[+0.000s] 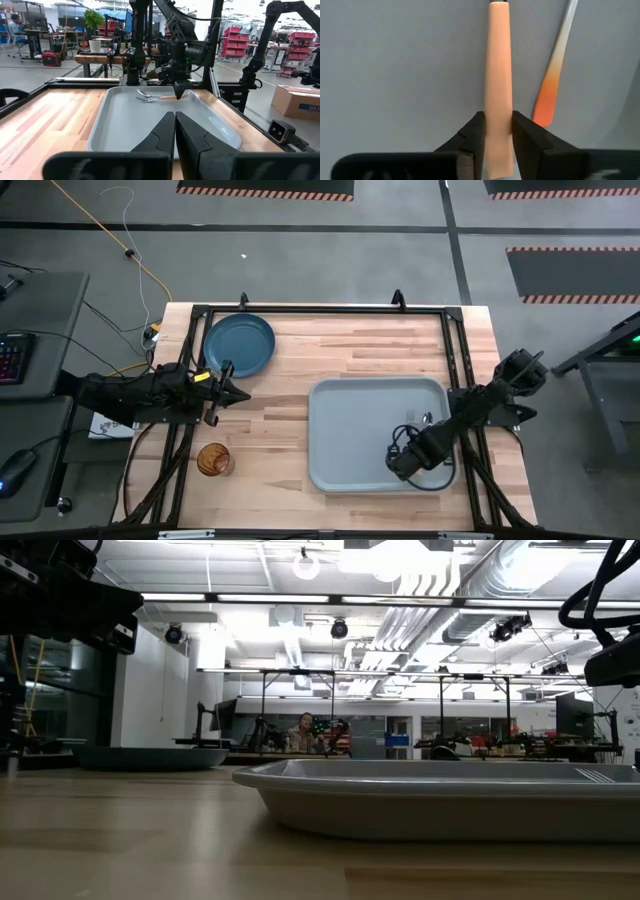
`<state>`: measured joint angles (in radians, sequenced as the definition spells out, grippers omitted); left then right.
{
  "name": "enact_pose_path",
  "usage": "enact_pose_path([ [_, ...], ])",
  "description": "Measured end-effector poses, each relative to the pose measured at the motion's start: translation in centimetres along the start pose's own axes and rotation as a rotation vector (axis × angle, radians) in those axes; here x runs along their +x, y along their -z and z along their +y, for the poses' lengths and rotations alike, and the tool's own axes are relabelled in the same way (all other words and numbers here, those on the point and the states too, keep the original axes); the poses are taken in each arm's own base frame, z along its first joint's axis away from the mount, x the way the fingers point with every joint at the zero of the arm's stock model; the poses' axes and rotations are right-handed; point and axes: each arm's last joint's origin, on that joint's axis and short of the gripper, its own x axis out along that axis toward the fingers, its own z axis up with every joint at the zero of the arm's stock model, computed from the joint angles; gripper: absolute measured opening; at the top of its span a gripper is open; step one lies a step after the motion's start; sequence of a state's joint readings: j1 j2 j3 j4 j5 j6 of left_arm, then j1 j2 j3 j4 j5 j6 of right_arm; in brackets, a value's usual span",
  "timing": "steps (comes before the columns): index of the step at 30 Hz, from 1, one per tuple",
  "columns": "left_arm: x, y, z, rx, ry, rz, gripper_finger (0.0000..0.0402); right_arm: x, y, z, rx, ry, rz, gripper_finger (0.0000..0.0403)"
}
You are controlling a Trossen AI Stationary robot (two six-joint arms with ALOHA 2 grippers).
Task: Pick and place plate/cup/fork/spoon on tray
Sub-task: Put the light orange fork to the left of the orange spoon on the gray tray, then put the blue plate to the left of the light orange fork on the gray tray
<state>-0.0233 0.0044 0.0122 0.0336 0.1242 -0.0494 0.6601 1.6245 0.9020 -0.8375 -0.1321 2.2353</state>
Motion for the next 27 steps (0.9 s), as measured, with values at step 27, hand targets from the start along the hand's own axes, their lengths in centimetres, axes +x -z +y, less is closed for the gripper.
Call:
enact_pose_path([
  [27, 0.0, 0.0, 0.0, 0.0, 0.0, 0.0, 0.0003, -1.2, 0.1, -0.4, -0.106, -0.003, 0.097, 0.0137],
])
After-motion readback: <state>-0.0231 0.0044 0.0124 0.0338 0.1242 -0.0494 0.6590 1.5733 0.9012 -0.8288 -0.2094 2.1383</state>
